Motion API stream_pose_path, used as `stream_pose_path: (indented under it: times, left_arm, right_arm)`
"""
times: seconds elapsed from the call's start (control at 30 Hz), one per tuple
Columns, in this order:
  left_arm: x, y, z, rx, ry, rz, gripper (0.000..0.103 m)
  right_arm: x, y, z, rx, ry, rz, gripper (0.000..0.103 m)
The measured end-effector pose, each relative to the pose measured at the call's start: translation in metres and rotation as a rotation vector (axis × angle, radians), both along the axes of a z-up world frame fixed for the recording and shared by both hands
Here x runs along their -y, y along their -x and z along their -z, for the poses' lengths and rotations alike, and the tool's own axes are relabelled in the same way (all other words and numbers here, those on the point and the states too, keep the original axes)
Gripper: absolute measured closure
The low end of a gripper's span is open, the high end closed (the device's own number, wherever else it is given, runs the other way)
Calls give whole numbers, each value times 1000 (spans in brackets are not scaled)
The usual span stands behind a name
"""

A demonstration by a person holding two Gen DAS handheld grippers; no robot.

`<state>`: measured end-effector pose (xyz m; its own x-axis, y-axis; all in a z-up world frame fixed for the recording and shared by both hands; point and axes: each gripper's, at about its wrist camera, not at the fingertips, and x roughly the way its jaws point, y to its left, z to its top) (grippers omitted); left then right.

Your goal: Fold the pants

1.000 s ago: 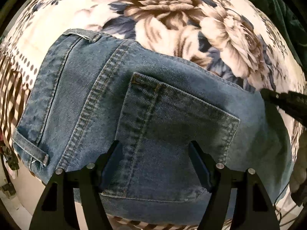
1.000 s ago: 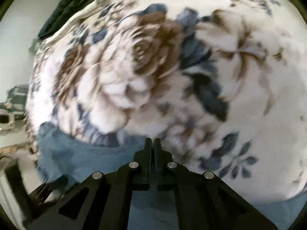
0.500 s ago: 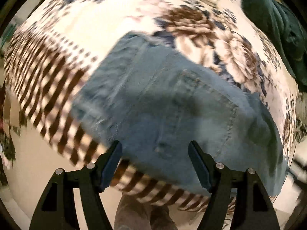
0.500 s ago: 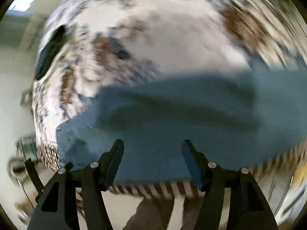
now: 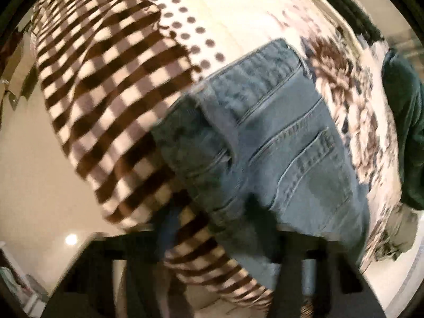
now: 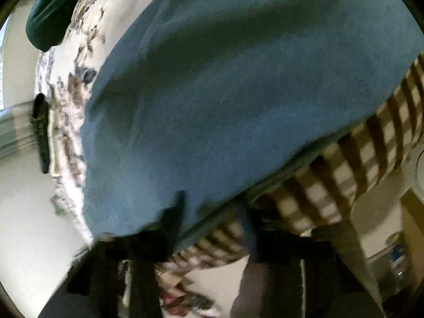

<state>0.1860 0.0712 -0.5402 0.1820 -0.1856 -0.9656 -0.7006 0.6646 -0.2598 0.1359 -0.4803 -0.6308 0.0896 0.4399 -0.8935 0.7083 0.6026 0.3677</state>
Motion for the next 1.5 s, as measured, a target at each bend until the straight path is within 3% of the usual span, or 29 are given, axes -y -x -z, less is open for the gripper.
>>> stream_pose_path:
  times: [0.17,0.3,0.43,0.53,0.57,0.6,0.63,0.67,0.7,0.77,0.87,1.0,1.1,1.17,1.23,1.3,1.37,1.4,1.5]
  left_arm:
    - [8,3,-13,57,-58,36,87]
    - [10,9,-30,86,-76,56,87]
    - [3,14,-14,34,-50,57,86]
    - [-2,17,-13,15,-19,41,83]
    - [3,15,-23,6,-42,76,81]
    - [9,15,-35,7,-73,108,80]
    - [13,19,-46,16,-96,131,78]
    - [21,17,-57,18,-133,163,69]
    - [33,13,-71,22,-173,203,52]
    - [48,4,-84,48,-192,253,28]
    - [79,-28,-94,109,-185,347,27]
    - [120,-85,-83,150,-147,446,27]
    - [158,-126,-61,162,-136,553,27]
    - [180,-153,-37,127,-144,621,27]
    - [199,-177,-12,91,-126,675,27]
    - [208,-195,11,47,-155,715,27]
    - [207,-208,29,17,-175,726,23]
    - [204,-213,35,11,-162,719,20]
    - [192,-220,44,8,-107,686,17]
  right_arm:
    - [-12,4,-14,19,75,-52,100]
    - [-18,13,-33,45,103,-103,100]
    - [-16,14,-9,-23,47,-127,100]
    - [-2,15,0,-44,-40,-109,93]
    - [1,14,-3,-40,-49,-113,88]
    - [4,12,-8,-37,-39,-125,75]
    - [8,10,-19,-25,-14,-145,67]
    - [11,8,-26,-12,-4,-153,56]
    - [17,5,-36,4,7,-161,52]
    - [22,-4,-49,22,20,-175,52]
    - [26,-42,-65,74,-10,-178,52]
    - [16,-107,-75,147,-35,-216,52]
    - [-7,-150,-62,157,-60,-287,52]
    - [-24,-171,-44,144,-98,-345,52]
    - [-39,-181,-23,120,-97,-394,53]
    - [-43,-189,-3,96,26,-429,72]
    - [-35,-193,11,82,73,-405,89]
    - [-28,-193,17,77,60,-368,97]
    - [-12,-187,28,79,3,-273,103]
